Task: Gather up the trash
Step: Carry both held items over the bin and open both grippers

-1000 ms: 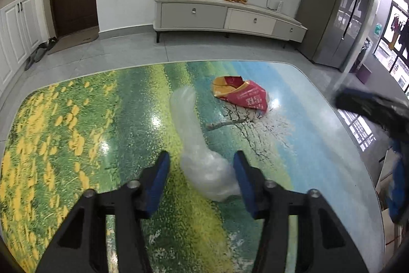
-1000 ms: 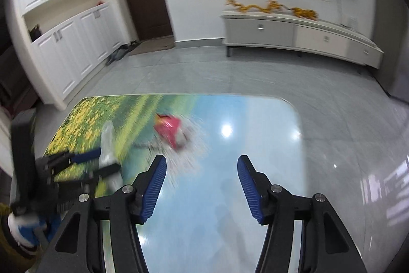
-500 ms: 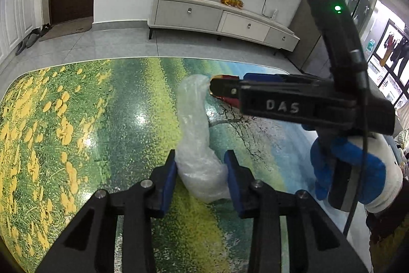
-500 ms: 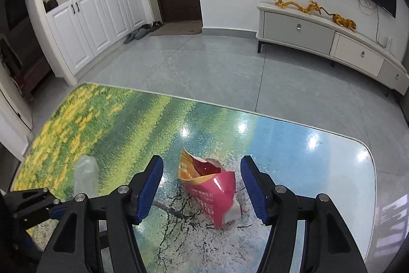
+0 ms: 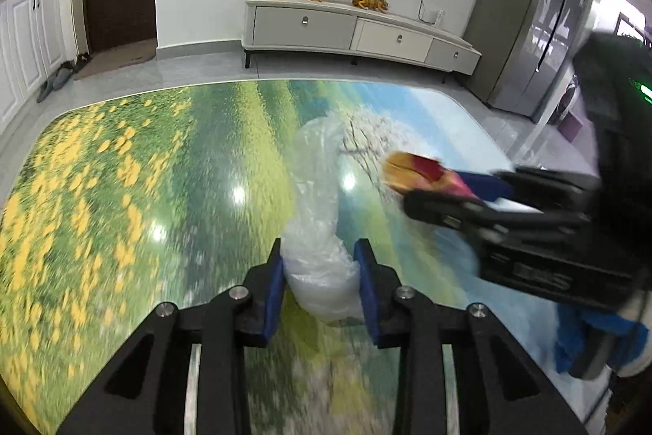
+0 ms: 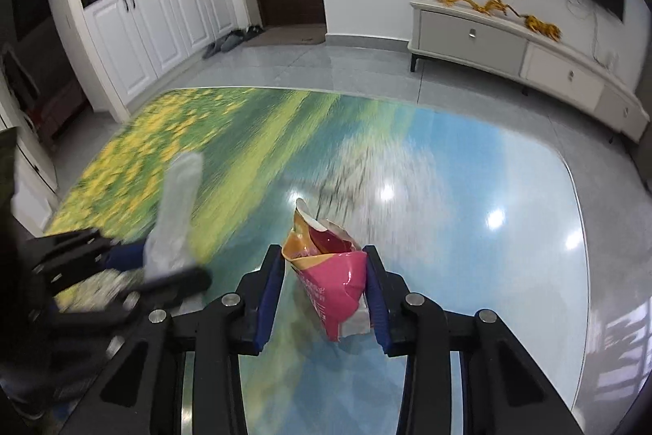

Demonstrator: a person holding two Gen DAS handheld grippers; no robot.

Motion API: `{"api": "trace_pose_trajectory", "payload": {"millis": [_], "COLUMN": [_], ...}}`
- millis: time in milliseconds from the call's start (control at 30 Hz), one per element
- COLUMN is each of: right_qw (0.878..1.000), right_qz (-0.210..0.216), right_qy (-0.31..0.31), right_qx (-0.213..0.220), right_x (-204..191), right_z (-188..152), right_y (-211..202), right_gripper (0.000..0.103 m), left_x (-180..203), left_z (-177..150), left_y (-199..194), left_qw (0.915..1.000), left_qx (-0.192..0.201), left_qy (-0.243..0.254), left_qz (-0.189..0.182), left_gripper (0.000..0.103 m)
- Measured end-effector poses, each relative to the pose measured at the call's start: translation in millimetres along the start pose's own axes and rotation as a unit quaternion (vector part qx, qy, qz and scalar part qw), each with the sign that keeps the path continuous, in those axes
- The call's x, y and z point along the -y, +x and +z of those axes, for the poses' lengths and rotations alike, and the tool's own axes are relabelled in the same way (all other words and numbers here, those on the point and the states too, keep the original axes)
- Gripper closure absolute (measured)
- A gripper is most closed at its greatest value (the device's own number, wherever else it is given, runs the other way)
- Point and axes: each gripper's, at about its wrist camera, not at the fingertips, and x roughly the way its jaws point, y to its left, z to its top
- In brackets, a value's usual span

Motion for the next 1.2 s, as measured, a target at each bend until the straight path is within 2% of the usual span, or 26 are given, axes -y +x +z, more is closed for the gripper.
{"api": "trace_pose_trajectory", "payload": {"millis": [133,267,433,567,700,833,1033,1200], "right_qw": [0.999,0.997,0.989,0.978,0.964,0.95,0.936,0.924], "right_qz": [0.004,-0.013,-0.054,-0.094,-0.117,-0.132,-0.156,-0.169], "right_qy": [0.034,0.067,0.121,0.163,0.212,0.254,0.294,0.326], "right_qx": [0.011,0.029,0.067,0.088,0.107,0.121,0.119,0.11], "right_x": [0,6,25,47,77,108,156,200], "right_z": [-42,-86,-138,-173,-205,-228,-243,-251], "right_y": [-46,-99,-167,-206,-233,-249,-254,-247], "right_gripper": [0.067,0.067,0.069,0.071,0.072,0.073,0.073,0.073], "left_x": [11,26,60,92,126,174,264,328], "left_z": [-24,-38,-46,-52,-47,-40,-19,-10], "left_y": [-22,-51,-82,-100,-98,-88,-60,-26], "left_qw": [0.9997,0.9992,0.9961,0.9924,0.9889,0.9801,0.9631,0.9526], "left_qx": [0.003,0.015,0.034,0.041,0.03,0.007,-0.025,-0.051], "left_qy": [0.017,0.035,0.08,0.116,0.14,0.177,0.222,0.24], "left_qz": [0.015,0.015,0.014,-0.005,-0.039,-0.089,-0.15,-0.18], "left_gripper": [0.073,0.073,0.073,0.073,0.073,0.073,0.073,0.071]}}
